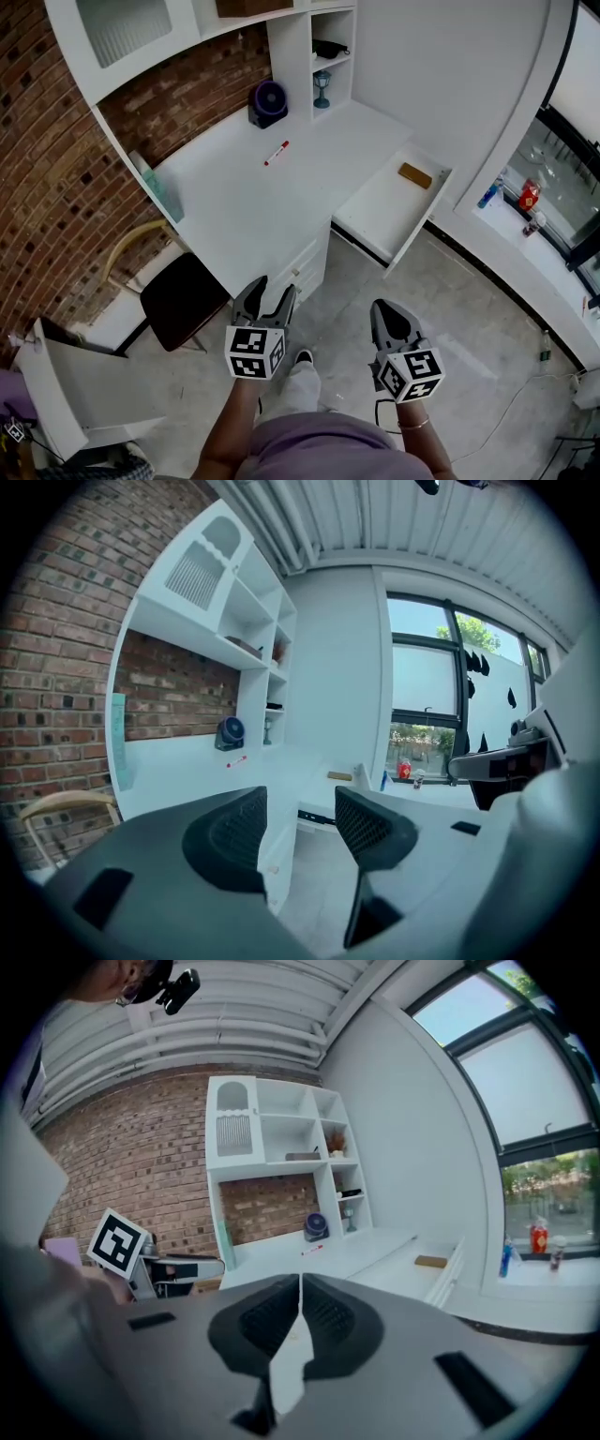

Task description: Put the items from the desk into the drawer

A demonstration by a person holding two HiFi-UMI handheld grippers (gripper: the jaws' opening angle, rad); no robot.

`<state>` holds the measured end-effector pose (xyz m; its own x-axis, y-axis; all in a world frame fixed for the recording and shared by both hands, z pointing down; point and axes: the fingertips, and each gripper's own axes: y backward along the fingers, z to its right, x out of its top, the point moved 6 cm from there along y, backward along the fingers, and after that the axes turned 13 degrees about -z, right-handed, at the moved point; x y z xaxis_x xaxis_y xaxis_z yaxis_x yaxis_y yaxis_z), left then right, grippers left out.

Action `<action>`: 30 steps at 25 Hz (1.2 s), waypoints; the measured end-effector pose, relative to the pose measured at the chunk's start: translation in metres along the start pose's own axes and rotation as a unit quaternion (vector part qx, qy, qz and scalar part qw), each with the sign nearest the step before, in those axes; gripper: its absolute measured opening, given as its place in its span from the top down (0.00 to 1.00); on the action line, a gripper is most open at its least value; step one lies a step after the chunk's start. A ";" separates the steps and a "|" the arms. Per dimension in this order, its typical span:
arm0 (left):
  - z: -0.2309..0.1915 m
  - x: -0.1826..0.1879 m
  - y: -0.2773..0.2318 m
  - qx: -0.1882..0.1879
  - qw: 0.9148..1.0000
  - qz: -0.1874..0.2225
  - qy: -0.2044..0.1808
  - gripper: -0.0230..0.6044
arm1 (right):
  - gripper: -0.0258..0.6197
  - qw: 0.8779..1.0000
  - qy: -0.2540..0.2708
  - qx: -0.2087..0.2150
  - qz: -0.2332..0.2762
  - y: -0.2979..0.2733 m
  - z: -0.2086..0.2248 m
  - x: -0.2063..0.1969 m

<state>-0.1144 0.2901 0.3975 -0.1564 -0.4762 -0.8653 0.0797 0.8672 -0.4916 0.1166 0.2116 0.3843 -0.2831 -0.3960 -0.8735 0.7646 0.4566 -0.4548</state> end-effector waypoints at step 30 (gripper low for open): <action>-0.140 0.084 -0.122 0.005 1.000 -0.005 0.011 0.53 | 0.96 0.999 -0.014 -0.017 -0.025 -0.143 0.016 0.075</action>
<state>-0.2754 0.1645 0.3986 -0.1792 -0.4808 -0.8583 0.0884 0.8611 -0.5008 -0.0046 0.1038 0.3863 -0.3038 -0.4406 -0.8447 0.7294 0.4629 -0.5037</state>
